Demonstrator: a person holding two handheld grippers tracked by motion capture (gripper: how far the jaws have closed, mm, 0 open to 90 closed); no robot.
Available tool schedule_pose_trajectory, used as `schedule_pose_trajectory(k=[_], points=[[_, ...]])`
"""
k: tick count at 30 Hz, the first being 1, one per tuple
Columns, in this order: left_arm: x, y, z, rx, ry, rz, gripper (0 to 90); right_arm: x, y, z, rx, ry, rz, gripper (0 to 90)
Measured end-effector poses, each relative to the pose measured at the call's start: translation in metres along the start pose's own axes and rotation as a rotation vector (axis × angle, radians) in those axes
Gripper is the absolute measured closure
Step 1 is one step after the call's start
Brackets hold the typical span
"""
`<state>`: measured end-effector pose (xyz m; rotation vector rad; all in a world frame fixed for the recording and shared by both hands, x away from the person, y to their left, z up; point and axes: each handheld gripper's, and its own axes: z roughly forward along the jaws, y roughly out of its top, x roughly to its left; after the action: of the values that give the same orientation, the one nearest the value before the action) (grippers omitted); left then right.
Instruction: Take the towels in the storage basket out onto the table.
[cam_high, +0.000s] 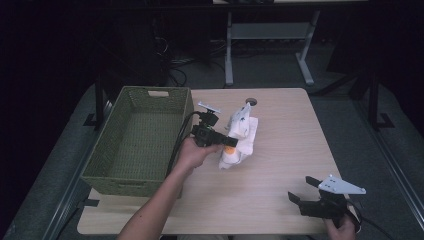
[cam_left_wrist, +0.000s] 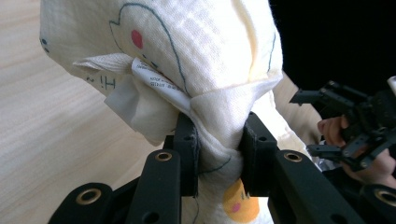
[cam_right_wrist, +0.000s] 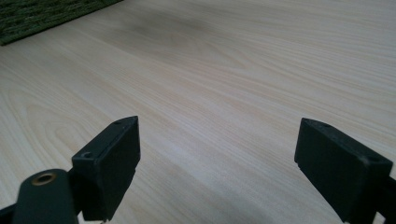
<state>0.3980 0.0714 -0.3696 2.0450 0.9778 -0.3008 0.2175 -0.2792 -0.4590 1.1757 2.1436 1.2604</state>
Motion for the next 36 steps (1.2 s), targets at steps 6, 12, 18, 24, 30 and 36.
schedule_pose_trajectory(k=[6,12,18,24,30,36], points=[[0.001,0.000,0.010,0.015,0.016,0.009,71.6,0.000,0.000,0.001,0.004,-0.001,0.003,13.9],[0.001,-0.003,0.022,0.033,0.044,0.000,70.5,0.000,0.000,0.000,0.000,0.000,0.003,13.9],[0.003,-0.004,0.031,0.046,0.062,-0.008,70.8,0.000,0.000,0.000,0.000,0.001,0.002,13.9],[0.005,-0.007,0.042,0.058,0.090,-0.026,70.7,0.000,0.000,0.000,-0.003,0.004,0.000,13.9],[0.006,-0.011,0.054,0.075,0.111,-0.039,69.4,0.000,0.000,0.000,-0.003,0.006,-0.002,13.9],[0.004,-0.013,0.063,0.097,0.124,-0.030,67.8,-0.001,0.000,-0.001,-0.003,0.005,0.000,13.9]])
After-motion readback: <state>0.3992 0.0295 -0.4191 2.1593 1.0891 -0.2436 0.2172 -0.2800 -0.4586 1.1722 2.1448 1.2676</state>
